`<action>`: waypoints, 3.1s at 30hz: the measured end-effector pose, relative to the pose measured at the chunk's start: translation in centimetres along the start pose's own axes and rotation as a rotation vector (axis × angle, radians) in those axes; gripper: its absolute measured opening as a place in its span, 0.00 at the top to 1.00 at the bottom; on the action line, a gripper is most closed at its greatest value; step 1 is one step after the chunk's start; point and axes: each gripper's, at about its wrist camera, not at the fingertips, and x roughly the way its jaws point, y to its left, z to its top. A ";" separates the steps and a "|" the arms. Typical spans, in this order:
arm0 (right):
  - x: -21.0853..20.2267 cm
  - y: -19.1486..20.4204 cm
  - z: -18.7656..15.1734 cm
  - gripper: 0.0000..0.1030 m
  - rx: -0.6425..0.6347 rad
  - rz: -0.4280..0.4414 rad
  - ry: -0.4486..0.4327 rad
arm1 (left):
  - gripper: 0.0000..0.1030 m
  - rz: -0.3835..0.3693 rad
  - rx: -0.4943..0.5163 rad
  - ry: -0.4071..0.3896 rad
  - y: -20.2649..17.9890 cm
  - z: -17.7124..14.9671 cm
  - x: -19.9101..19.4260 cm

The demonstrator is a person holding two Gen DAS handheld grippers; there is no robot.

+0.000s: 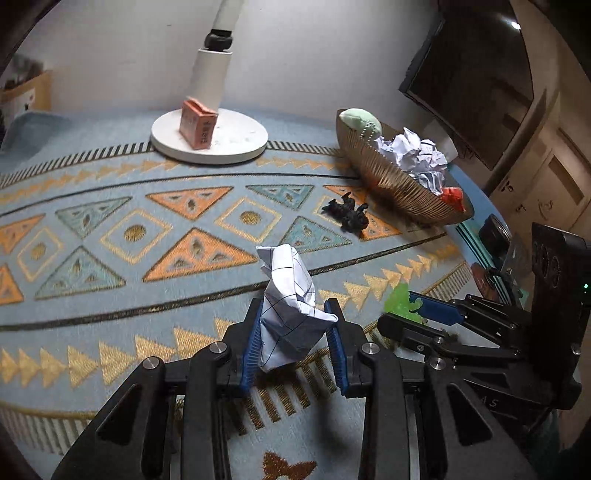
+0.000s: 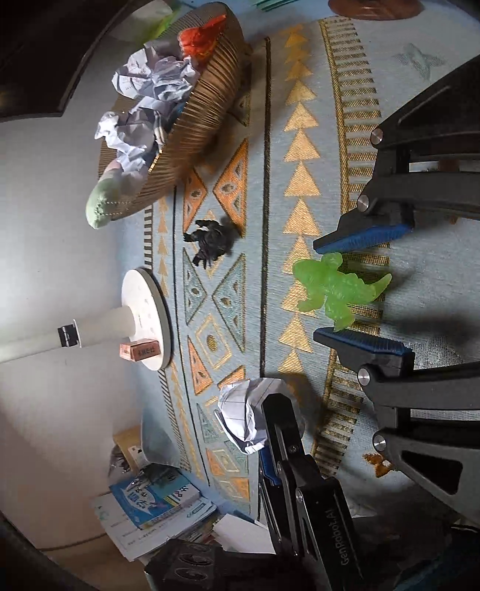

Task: Organize objects
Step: 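Grasp the white paper ball with the left tool while the right tool grasps the green figure, then carry the paper ball and green figure into the bowl and open both tools, then withdraw both tools from the bowl back over the rug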

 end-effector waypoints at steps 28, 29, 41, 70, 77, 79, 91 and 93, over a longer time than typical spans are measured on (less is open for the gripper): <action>-4.2 -1.4 0.7 0.61 0.042 0.097 -0.158 | 0.74 0.058 0.122 -0.031 -3.6 1.6 -0.6; -5.2 -1.9 1.3 0.61 0.048 0.088 -0.186 | 0.74 0.038 0.133 -0.046 -4.4 2.5 -1.0; -11.8 -11.8 9.7 0.61 0.237 -0.238 -0.371 | 0.74 -0.126 0.258 -0.129 -13.7 14.1 3.0; -3.4 0.3 4.7 0.09 0.099 -0.017 -0.172 | 0.49 0.160 -0.080 -0.117 3.8 3.5 -3.0; 0.5 1.0 3.8 0.09 0.080 -0.096 -0.122 | 0.49 0.237 -0.124 -0.103 5.5 1.9 -0.8; 1.7 0.5 3.8 0.09 0.108 -0.108 -0.064 | 0.49 0.250 -0.100 -0.105 5.0 1.9 -0.7; 2.3 0.3 3.7 0.09 0.107 -0.106 -0.041 | 0.49 0.247 -0.119 -0.089 5.6 1.8 -0.3; 2.3 0.3 3.7 0.09 0.108 -0.109 -0.041 | 0.49 0.248 -0.114 -0.089 5.5 1.8 -0.3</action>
